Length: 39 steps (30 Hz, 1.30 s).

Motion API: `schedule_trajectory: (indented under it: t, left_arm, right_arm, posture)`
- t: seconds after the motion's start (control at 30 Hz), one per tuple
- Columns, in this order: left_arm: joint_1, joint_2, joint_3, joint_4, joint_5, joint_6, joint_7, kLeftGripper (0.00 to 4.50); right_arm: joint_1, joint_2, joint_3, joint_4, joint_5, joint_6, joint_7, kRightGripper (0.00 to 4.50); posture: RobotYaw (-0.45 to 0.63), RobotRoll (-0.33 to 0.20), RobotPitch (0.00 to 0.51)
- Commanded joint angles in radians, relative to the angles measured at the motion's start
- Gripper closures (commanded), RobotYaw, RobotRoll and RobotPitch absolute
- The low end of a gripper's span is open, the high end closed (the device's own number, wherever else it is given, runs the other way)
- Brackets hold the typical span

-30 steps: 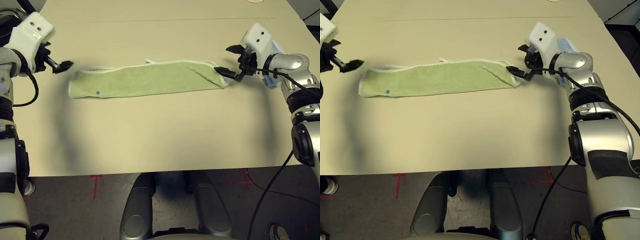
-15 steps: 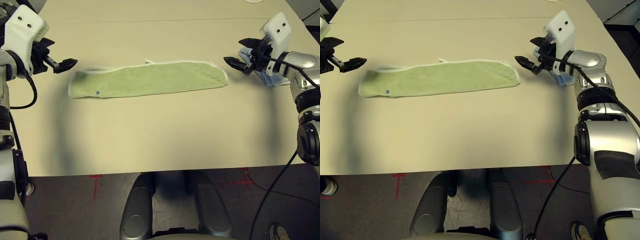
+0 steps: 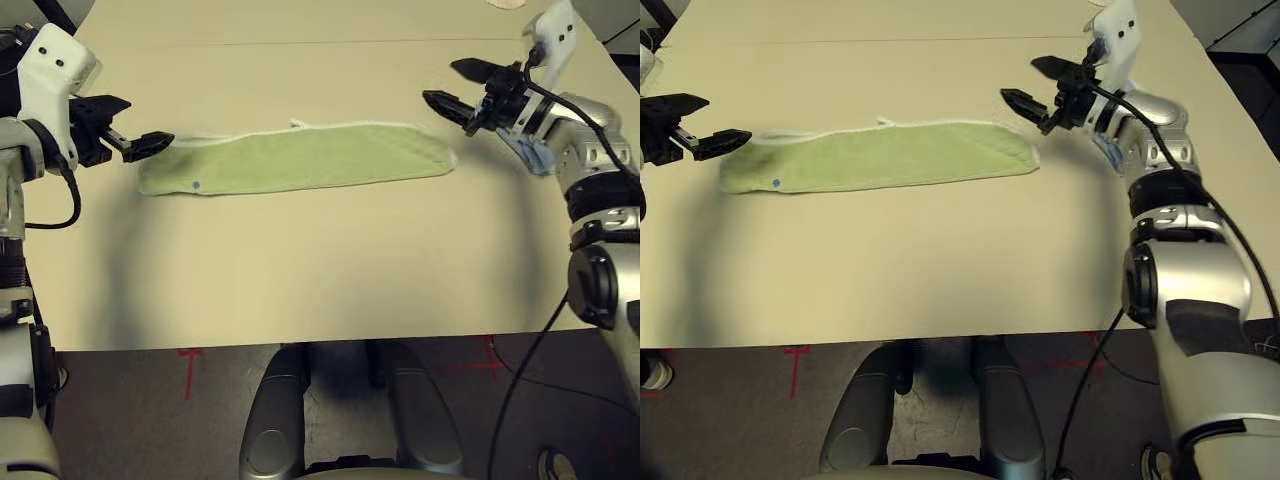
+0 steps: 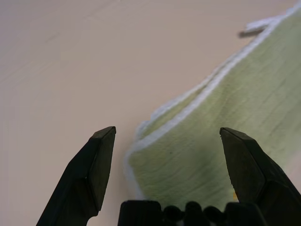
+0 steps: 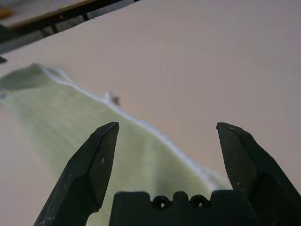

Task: Fold the towel and set it aside.

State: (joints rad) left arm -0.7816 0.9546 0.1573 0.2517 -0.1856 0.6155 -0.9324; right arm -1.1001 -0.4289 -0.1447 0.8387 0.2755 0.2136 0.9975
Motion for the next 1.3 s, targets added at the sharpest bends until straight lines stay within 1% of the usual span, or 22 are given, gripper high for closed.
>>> schedule_trajectory:
  t: [0.03, 0.1, 0.2, 0.3, 0.43, 0.6, 0.83, 0.93, 1.13, 1.2, 1.3]
  left_arm:
    - [0.037, -0.019, 0.024, -0.076, -0.048, 0.078, 0.024, 0.02]
    - [0.046, -0.037, 0.038, -0.109, -0.069, 0.116, 0.053, 0.02]
    - [0.09, -0.057, 0.054, -0.18, -0.097, 0.158, 0.082, 0.02]
    - [0.111, -0.052, 0.054, -0.2, -0.108, 0.163, 0.095, 0.02]
    - [0.102, -0.051, 0.045, -0.204, -0.118, 0.17, 0.108, 0.02]
    - [0.088, -0.047, 0.031, -0.202, -0.121, 0.168, 0.11, 0.02]
    - [0.089, -0.052, 0.026, -0.207, -0.121, 0.167, 0.117, 0.02]
    - [0.101, -0.055, 0.031, -0.214, -0.125, 0.17, 0.121, 0.02]
    - [0.129, -0.057, 0.059, -0.216, -0.162, 0.201, 0.124, 0.02]
    - [0.139, -0.072, 0.083, -0.225, -0.184, 0.205, 0.136, 0.02]
    - [0.173, -0.118, 0.14, -0.265, -0.247, 0.17, 0.127, 0.02]
  right_arm:
    - [0.058, 0.02, -0.023, -0.133, 0.061, 0.171, -0.059, 0.02]
    - [0.085, 0.021, -0.018, -0.194, 0.083, 0.246, -0.065, 0.02]
    - [0.13, -0.004, -0.014, -0.265, 0.121, 0.384, -0.06, 0.02]
    - [0.158, -0.022, -0.003, -0.299, 0.125, 0.432, -0.071, 0.02]
    - [0.186, -0.035, 0.034, -0.312, 0.084, 0.459, -0.12, 0.02]
    - [0.165, -0.046, 0.047, -0.253, 0.023, 0.409, -0.194, 0.02]
    - [0.127, -0.026, 0.004, -0.191, 0.016, 0.228, -0.26, 0.02]
    - [0.12, -0.03, -0.006, -0.181, 0.031, 0.181, -0.221, 0.02]
    - [0.134, -0.079, -0.015, -0.177, 0.077, 0.201, -0.091, 0.02]
    - [0.156, -0.088, -0.024, -0.202, 0.1, 0.211, -0.065, 0.02]
    - [0.211, -0.083, -0.058, -0.267, 0.15, 0.245, -0.063, 0.02]
  posture:
    - [0.05, 0.0, 0.248]
    - [0.06, 0.0, 0.247]
    - [0.06, 0.0, 0.246]
    - [0.05, 0.0, 0.244]
    - [0.05, 0.0, 0.245]
    - [0.05, 0.0, 0.248]
    - [0.04, 0.0, 0.246]
    - [0.04, 0.0, 0.247]
    - [0.04, 0.0, 0.246]
    - [0.04, 0.0, 0.243]
    - [0.04, 0.0, 0.241]
